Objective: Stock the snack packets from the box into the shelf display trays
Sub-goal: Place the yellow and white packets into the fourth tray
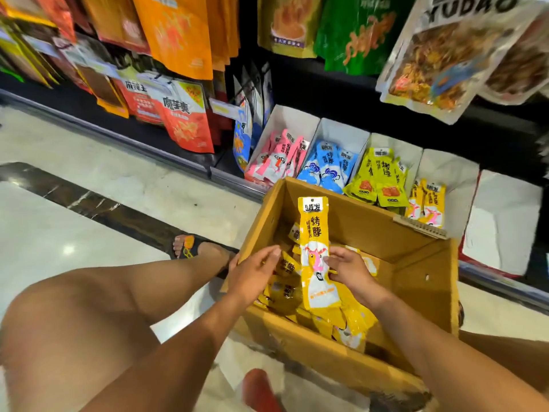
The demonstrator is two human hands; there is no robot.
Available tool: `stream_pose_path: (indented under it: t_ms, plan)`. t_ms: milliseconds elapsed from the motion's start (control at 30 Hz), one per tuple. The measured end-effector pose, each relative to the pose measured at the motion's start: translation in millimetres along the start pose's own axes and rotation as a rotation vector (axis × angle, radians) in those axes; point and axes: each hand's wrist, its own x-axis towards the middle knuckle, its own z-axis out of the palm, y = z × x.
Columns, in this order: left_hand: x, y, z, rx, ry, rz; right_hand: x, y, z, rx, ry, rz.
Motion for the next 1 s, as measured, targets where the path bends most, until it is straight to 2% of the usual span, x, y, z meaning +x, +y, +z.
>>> stream_pose_path:
  t_ms: [133, 400, 500, 667, 833, 1000]
  plan:
    - [10, -5, -6, -0.231, -0.008, -0.019, -12, -18, 30, 0.095, -0.029, -0.034]
    - [14, -11, -2, -0.606, 0.008, -0.013, -19, -28, 68, -0.023, -0.12, -0.071]
    - [18, -16, 1, -0.637, 0.022, -0.031, -12, -25, 64, -0.005, -0.122, -0.048]
    - [19, -18, 3, -0.644, 0.069, -0.056, 10, -3, 39, -0.054, 0.003, 0.035]
    - [17, -14, 6, -0.574, 0.154, -0.051, 38, 54, 14, -0.39, 0.063, 0.051]
    - [15, -18, 16, -0.421, 0.305, -0.012, 50, 107, 7, -0.729, -0.059, 0.1]
